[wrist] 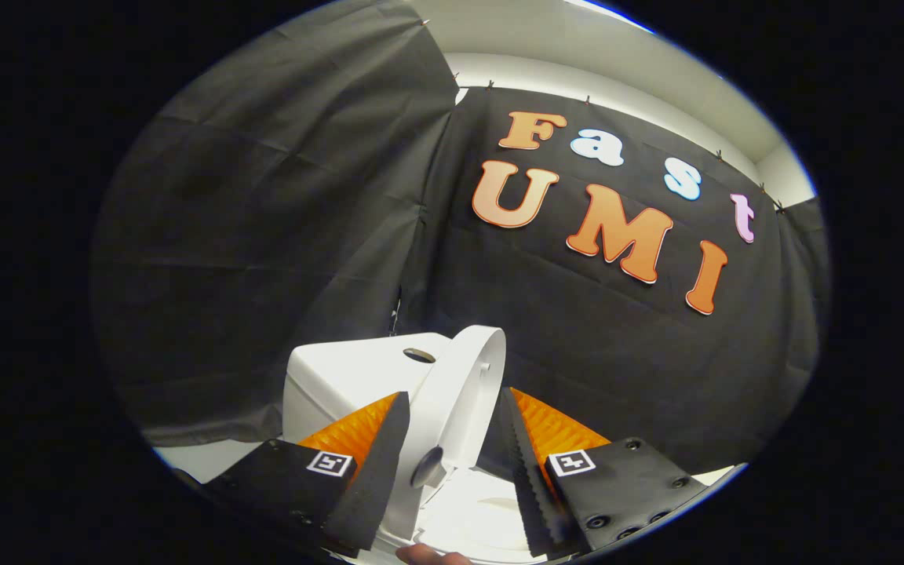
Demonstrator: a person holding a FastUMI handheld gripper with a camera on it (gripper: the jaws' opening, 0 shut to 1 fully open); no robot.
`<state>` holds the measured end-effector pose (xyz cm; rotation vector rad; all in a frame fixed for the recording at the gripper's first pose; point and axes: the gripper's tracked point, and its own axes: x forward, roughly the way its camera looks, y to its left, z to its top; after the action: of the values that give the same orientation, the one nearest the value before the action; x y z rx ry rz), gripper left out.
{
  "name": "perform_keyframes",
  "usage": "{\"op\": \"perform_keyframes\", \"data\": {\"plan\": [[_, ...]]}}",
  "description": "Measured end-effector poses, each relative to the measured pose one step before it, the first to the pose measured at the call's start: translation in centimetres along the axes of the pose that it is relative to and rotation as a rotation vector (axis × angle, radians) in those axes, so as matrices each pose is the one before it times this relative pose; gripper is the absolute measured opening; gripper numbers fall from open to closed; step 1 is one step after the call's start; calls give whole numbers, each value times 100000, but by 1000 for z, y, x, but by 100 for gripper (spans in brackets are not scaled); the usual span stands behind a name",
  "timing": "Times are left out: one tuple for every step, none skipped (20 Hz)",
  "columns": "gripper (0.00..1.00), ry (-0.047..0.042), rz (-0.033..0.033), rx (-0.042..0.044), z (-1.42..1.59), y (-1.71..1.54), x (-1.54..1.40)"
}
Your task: Open the toilet lid.
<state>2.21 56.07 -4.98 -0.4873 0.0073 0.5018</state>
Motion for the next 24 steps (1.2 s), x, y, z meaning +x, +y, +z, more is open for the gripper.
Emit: {"op": "perform_keyframes", "data": {"plan": [[76,-1669,644,2391,860,-1005,-360],[76,-962,632,3428,606,-1183,-491],[76,-184,1631,4599,130,-938,-243],[77,-207,1364,5144,391,-1209,-613],[78,-991,392,4006,720,-1463,-500],[79,-1146,-867,3005,703,-1806,-822],[80,-1229,-1339,2162,839,-2164,-858],[81,-1175,-2153,1461,869,-2265,-778],[82,-1149,-2803,977,854,-2376,-638],[82,-948,-2390,605,883,-2340,-672],[83,-788,-2463,71,815,-2181,-677],[84,-1416,-2461,-478,947,-2329,-880],[85,-1773,-4077,-490,1157,-2414,-785],[86,-2196,-4001,386,1055,-2769,-909],[87,-2449,-2942,1148,1000,-2370,-937],[88,-2585,-2604,1437,870,-2401,-674],[88,-1921,-3607,1100,642,-2711,-608],[89,-1173,-2692,485,320,-2528,-659],[89,-448,-3003,-147,-74,-2504,-706],[90,-374,-3167,-884,-239,-2560,-454],[90,-95,-3045,-871,-484,-2211,-543],[91,779,-2387,-747,-902,-1943,-686],[91,1722,-2817,-80,-1328,-1834,-515],[92,2654,-2460,274,-1447,-1760,-590]]}}
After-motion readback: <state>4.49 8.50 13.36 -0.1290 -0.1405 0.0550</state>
